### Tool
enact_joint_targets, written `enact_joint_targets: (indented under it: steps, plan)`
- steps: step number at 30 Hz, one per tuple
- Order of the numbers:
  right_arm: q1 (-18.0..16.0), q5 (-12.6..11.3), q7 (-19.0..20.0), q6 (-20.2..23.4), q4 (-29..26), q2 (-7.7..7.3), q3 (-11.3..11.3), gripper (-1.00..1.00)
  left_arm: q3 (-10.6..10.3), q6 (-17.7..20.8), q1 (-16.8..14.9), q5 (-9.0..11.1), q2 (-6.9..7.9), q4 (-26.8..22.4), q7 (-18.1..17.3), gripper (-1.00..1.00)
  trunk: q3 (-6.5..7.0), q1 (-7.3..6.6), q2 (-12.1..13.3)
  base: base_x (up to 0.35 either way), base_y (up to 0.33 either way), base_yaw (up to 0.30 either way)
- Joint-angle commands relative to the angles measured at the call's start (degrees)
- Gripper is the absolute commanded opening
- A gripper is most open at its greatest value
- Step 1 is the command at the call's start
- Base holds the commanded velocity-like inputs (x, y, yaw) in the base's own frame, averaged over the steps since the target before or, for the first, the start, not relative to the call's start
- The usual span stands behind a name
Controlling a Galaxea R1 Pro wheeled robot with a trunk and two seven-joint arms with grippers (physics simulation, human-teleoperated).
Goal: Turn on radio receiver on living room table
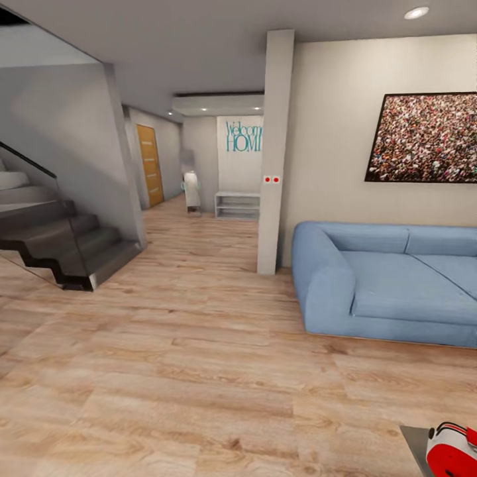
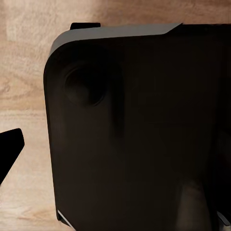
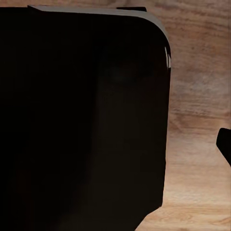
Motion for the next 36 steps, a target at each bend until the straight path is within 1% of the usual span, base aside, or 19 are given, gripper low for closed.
enact_joint_targets:
  steps: [1,7,36]
  plan:
    - [0.01,-0.03,0.0,0.0,0.0,0.0,0.0,1.0,0.0,0.0,-0.01,0.0,0.0,0.0,0.0,1.0,0.0,0.0,0.0,0.022,0.0,-0.018]
    - [0.01,-0.22,-0.08,0.0,0.0,0.0,-0.08,1.0,0.0,-0.01,0.02,0.0,0.0,0.0,0.0,1.0,0.0,0.0,0.0,0.006,0.0,-0.202]
    - [0.04,-0.18,-0.09,0.0,0.0,0.0,-0.09,1.0,0.08,-0.15,-0.01,-0.02,0.0,0.01,0.0,1.0,0.0,0.0,0.0,0.0,0.0,-0.286]
